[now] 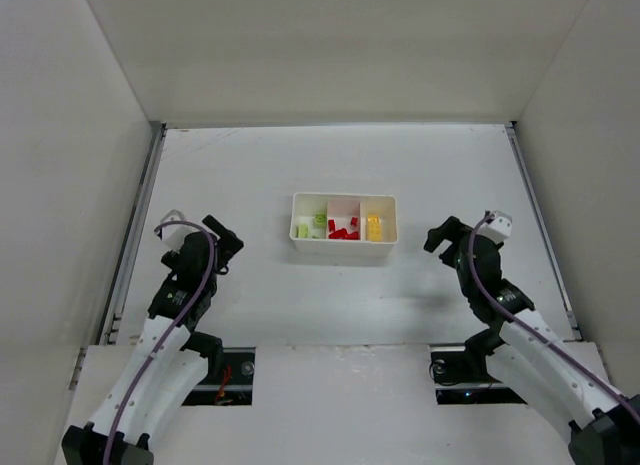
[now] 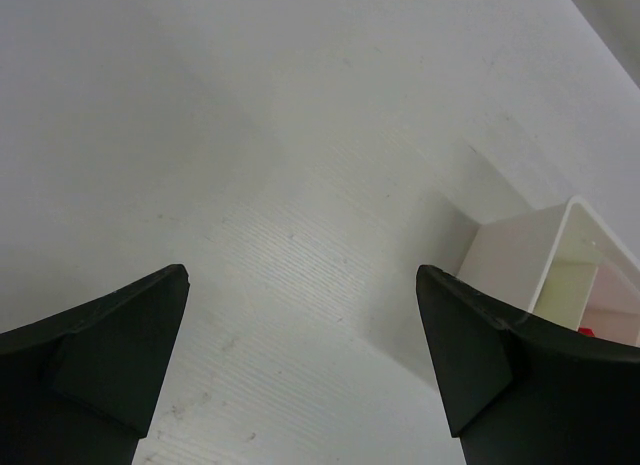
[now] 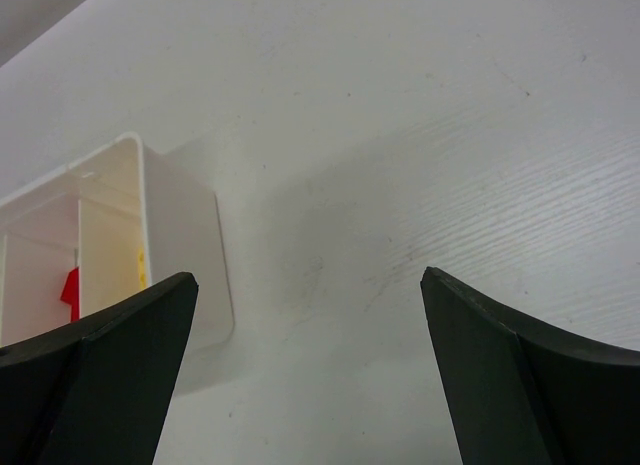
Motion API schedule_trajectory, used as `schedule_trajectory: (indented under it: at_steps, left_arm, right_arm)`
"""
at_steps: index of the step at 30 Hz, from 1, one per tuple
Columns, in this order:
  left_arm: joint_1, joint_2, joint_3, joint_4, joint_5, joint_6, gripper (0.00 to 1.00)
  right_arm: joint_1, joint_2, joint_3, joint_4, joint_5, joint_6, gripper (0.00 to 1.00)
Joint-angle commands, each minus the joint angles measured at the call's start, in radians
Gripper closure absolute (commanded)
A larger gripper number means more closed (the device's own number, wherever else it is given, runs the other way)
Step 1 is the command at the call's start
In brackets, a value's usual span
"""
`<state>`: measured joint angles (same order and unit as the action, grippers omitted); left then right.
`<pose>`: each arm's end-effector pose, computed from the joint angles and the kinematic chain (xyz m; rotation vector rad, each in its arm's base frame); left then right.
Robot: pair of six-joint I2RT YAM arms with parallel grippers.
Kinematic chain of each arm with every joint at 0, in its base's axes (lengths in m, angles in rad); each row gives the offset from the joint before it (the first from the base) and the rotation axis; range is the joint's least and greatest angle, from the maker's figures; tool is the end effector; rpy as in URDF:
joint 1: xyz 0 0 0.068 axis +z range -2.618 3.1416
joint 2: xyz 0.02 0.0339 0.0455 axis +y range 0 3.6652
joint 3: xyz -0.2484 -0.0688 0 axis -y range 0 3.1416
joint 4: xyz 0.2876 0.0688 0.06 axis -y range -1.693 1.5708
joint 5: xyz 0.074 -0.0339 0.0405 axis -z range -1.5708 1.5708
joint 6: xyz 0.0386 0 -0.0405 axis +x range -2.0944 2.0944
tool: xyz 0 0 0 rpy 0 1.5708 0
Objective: Sort the legos into containers by color
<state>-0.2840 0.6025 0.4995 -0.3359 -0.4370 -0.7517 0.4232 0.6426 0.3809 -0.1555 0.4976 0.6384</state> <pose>0.2025 -0.0421 0.2381 -0.7210 1.8372 -0.2375 0.2019 0.0707 0.2022 0.5203 1.8696 0.2111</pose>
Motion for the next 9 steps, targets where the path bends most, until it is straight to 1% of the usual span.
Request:
schedule_trajectory:
  at_steps: [1, 4, 9]
  left_arm:
    - [-0.016, -0.017, -0.026, 0.078, 0.047, -0.014, 0.00]
    - [-0.020, -0.017, -0.032, 0.116, 0.053, -0.003, 0.00]
    - [-0.027, -0.027, -0.039, 0.120, 0.047, 0.021, 0.00]
  right_arm:
    - [-0.039, 0.054, 0.067, 0.068, -0.033, -0.088, 0.00]
    - [-0.070, 0.115, 0.102, 0.082, -0.048, -0.112, 0.00]
    - [-0.094, 0.176, 0.136, 0.089, -0.042, -0.128, 0.00]
